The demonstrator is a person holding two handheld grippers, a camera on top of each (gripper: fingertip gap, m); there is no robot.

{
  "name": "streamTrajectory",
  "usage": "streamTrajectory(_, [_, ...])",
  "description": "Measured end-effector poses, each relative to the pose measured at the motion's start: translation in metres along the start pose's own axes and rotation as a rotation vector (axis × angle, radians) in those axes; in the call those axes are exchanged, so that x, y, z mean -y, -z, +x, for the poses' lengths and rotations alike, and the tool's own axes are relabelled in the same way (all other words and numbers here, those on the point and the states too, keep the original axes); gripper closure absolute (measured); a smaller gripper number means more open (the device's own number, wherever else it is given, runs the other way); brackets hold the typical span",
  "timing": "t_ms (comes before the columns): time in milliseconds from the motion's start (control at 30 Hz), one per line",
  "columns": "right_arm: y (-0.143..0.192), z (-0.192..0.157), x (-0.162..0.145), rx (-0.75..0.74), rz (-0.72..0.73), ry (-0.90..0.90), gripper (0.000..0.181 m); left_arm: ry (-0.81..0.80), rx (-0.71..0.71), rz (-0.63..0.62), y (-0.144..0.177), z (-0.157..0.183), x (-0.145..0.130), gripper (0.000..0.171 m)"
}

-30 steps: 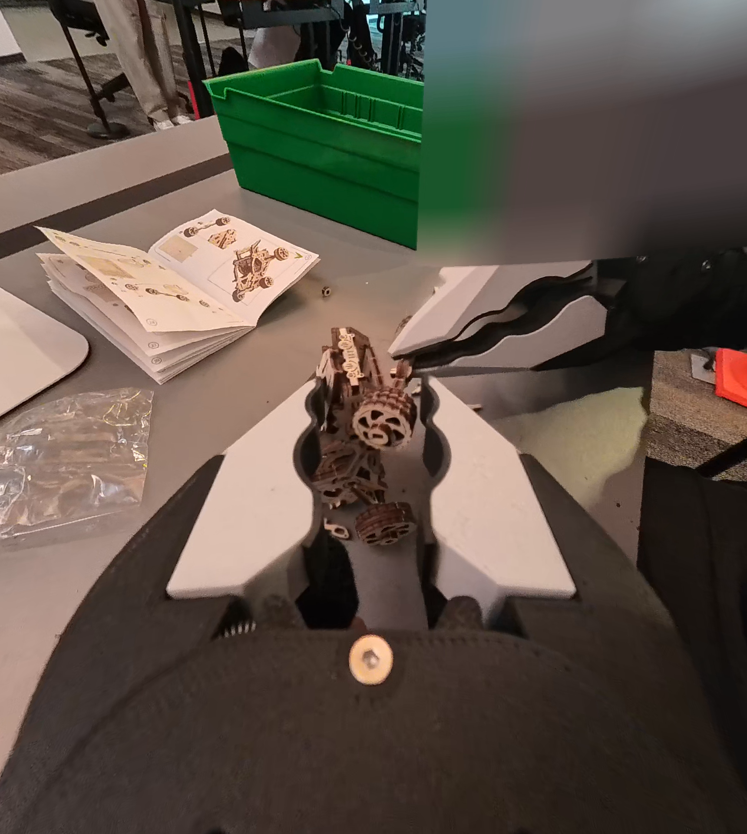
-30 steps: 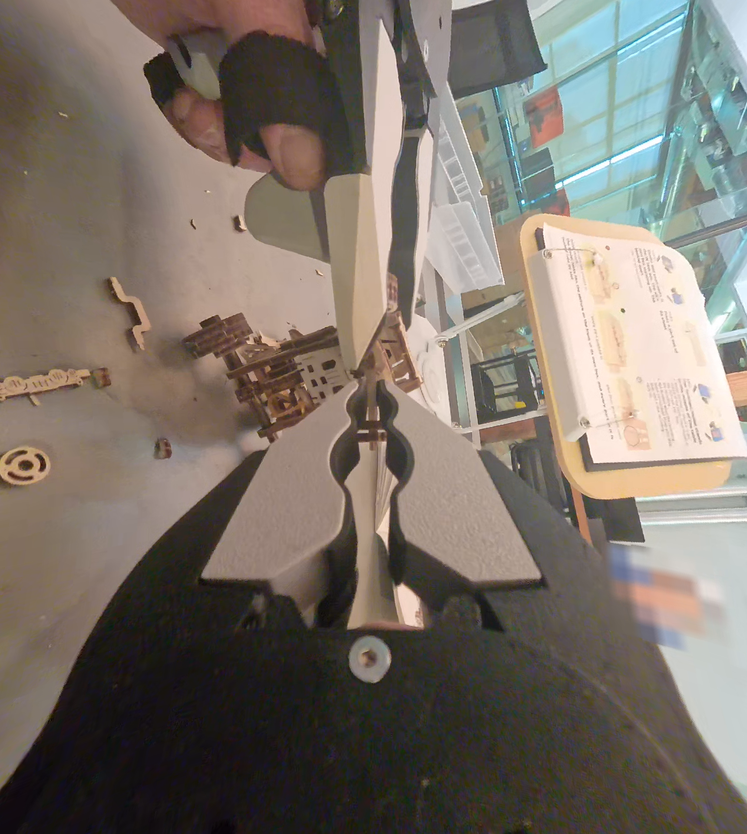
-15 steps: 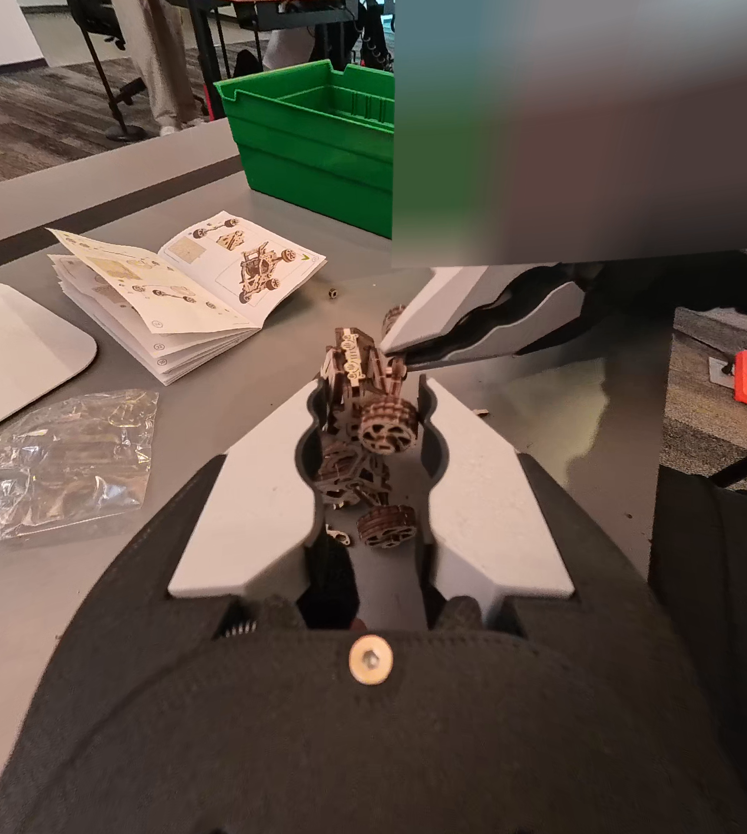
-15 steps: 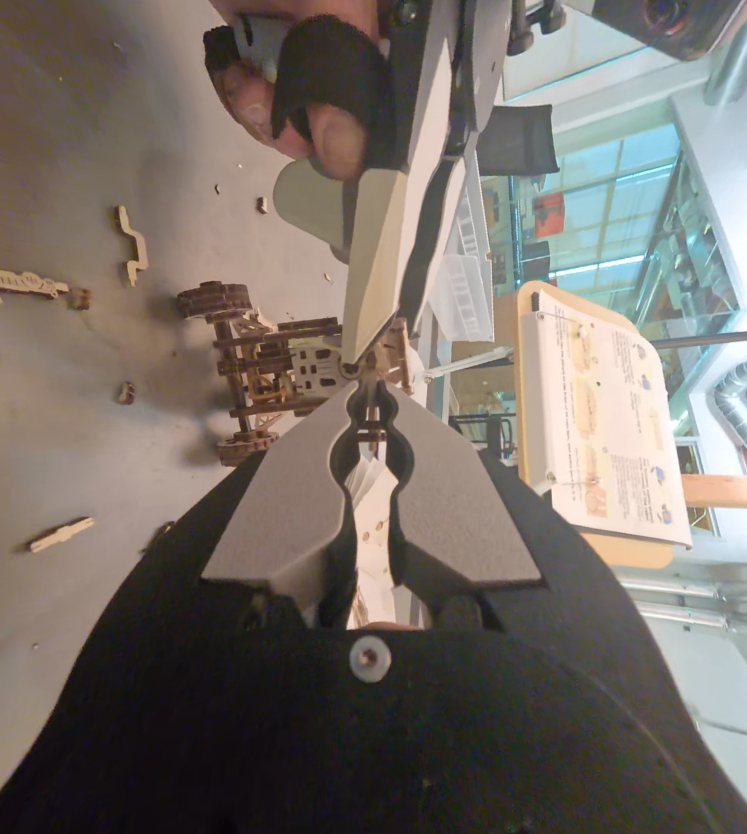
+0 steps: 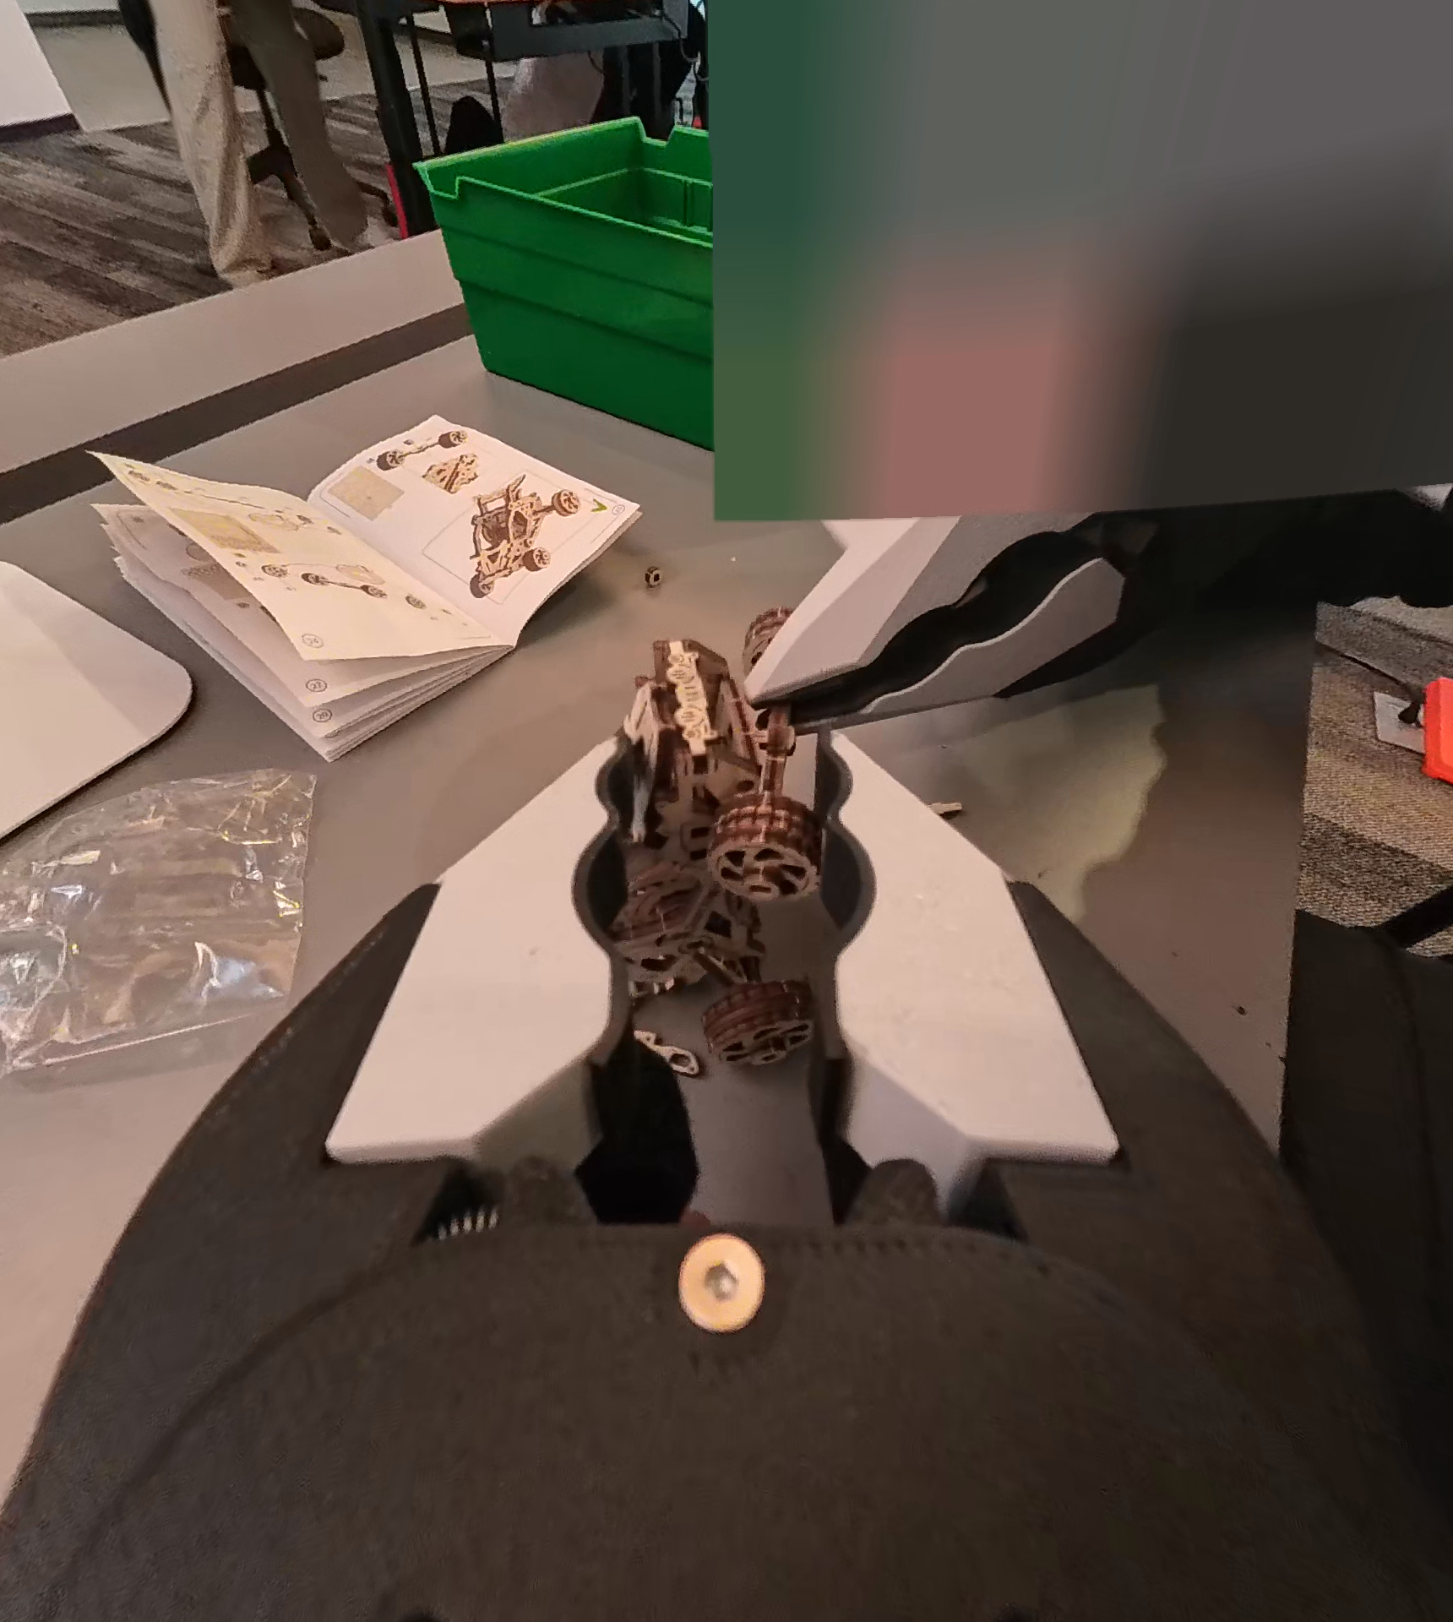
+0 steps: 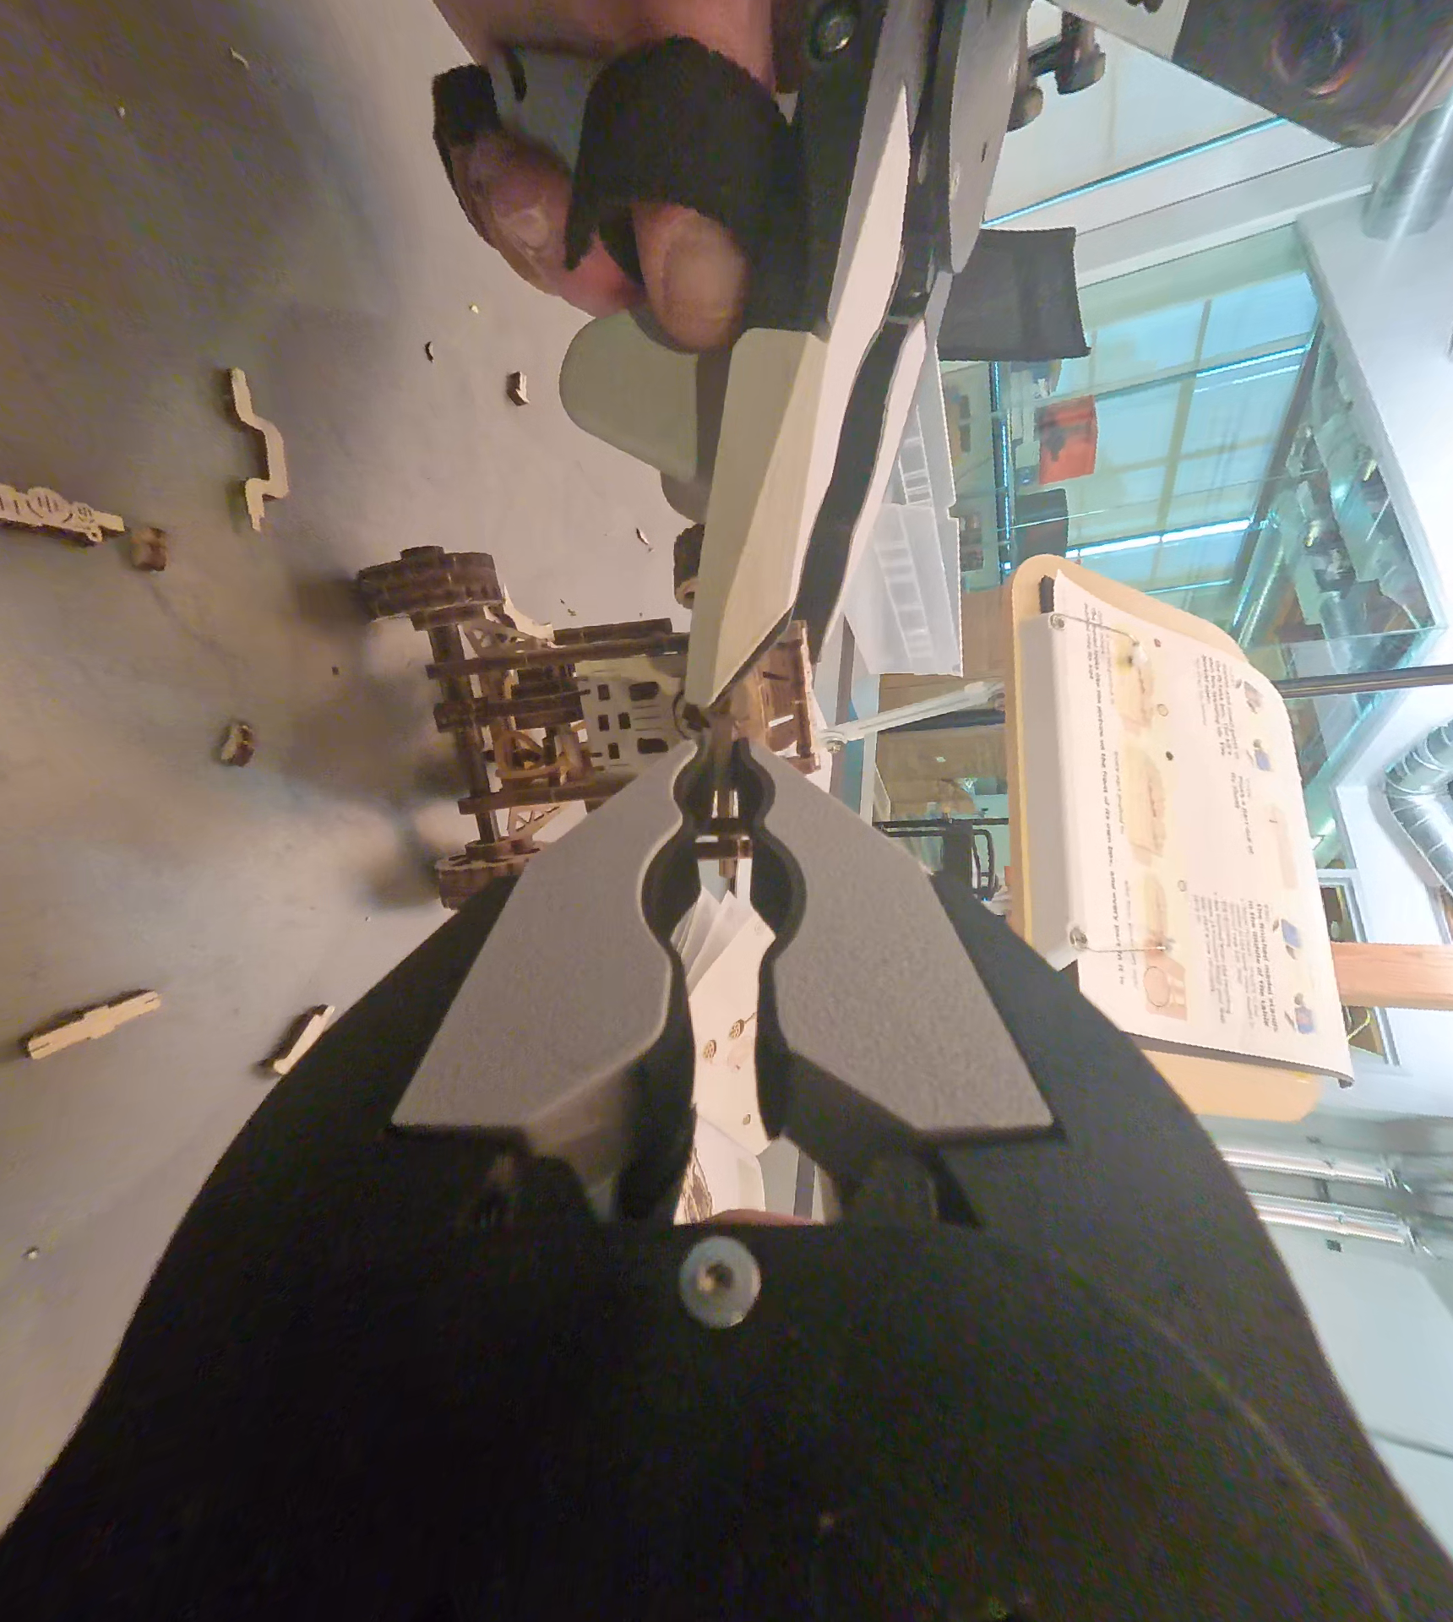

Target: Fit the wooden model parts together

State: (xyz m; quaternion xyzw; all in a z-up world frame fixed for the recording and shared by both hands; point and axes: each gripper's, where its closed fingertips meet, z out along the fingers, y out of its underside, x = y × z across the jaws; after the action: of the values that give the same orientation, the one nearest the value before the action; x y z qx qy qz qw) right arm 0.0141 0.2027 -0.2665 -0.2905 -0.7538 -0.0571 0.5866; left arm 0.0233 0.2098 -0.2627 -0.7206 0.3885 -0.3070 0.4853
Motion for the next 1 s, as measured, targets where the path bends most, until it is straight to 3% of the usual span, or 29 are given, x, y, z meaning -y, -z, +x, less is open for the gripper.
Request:
streamTrajectory(600, [0.001,0.013,-0.008,-0.039,-0.012,-0.008,0.179,-0.047,0.065,-0.022,-0.005,-0.005,-0.001,0.138])
streamTrajectory(1000, [-0.001,0.011,-0.006,-0.053,-0.031,-0.026,0.179,0.005,0.055,0.029,-0.001,-0.006,0.000,0.137])
